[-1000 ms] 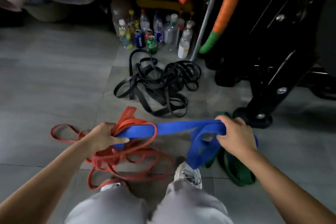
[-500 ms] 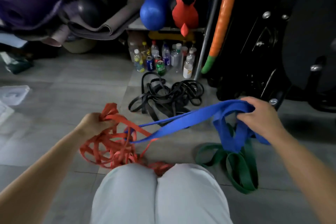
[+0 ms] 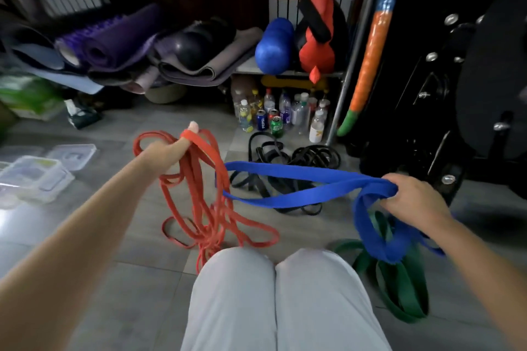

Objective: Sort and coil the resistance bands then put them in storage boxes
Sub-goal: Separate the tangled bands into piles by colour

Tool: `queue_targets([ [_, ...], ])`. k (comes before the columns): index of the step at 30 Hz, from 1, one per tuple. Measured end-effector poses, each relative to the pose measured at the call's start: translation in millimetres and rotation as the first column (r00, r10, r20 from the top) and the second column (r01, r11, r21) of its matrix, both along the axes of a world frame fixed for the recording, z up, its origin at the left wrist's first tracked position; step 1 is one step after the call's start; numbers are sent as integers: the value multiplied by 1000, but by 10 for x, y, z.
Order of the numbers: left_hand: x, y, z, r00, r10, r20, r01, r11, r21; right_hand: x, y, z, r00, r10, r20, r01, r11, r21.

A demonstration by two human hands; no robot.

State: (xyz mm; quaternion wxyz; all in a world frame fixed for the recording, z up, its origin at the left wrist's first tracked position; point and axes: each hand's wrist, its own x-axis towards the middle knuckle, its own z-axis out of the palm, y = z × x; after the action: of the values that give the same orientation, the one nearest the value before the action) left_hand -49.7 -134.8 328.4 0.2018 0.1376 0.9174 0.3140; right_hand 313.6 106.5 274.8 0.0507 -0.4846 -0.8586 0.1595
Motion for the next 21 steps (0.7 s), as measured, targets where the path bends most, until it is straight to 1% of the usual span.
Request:
queue_targets([
  [1,-38,-38,76,984,-88,-155,65,987,-148,-15,-32,76,999,-1,-37,1,1000,-13],
  [2,-72,-74,122,953,-176,-245,117,964,-237,-36,-58,170,996,-5,-84,2,1000,-29],
  [3,-85,-115,139,932,-231,-280,152,949,-276,-62,-81,280,992,-7,-130,1,999,-42],
  [4,-82,-147,121,929,-247,-276,174,949,-263,-95,-102,393,986,1,-166,-8,999,-43],
  [6,-40,-199,27,955,-188,-229,153,974,-166,-176,-161,596,977,38,-208,-41,999,-10],
  [7,-19,-244,-20,966,-159,-204,131,981,-141,-224,-203,692,972,64,-228,-61,998,18],
  [11,-51,-463,-207,982,-137,-133,106,970,-221,-476,-404,1017,939,168,-300,-138,983,120],
  [12,-57,-494,-258,985,-111,-132,84,977,-197,-553,-460,1082,933,195,-303,-159,977,140],
  [13,-45,-508,-302,988,-76,-136,59,990,-129,-633,-513,1142,927,221,-302,-180,971,158],
  [15,32,-483,-359,990,-25,-141,34,998,58,-791,-608,1257,913,266,-308,-212,957,200],
  [16,79,-447,-371,992,-48,-119,61,993,105,-864,-652,1317,905,282,-317,-219,951,220],
  [18,196,-361,-367,980,-197,-31,199,976,93,-992,-732,1439,890,308,-336,-230,940,254],
  [19,270,-316,-363,955,-296,28,294,954,61,-1047,-770,1499,882,322,-345,-236,934,268],
  [21,453,-236,-340,871,-479,109,485,874,-31,-1140,-852,1612,868,344,-357,-245,924,294],
])
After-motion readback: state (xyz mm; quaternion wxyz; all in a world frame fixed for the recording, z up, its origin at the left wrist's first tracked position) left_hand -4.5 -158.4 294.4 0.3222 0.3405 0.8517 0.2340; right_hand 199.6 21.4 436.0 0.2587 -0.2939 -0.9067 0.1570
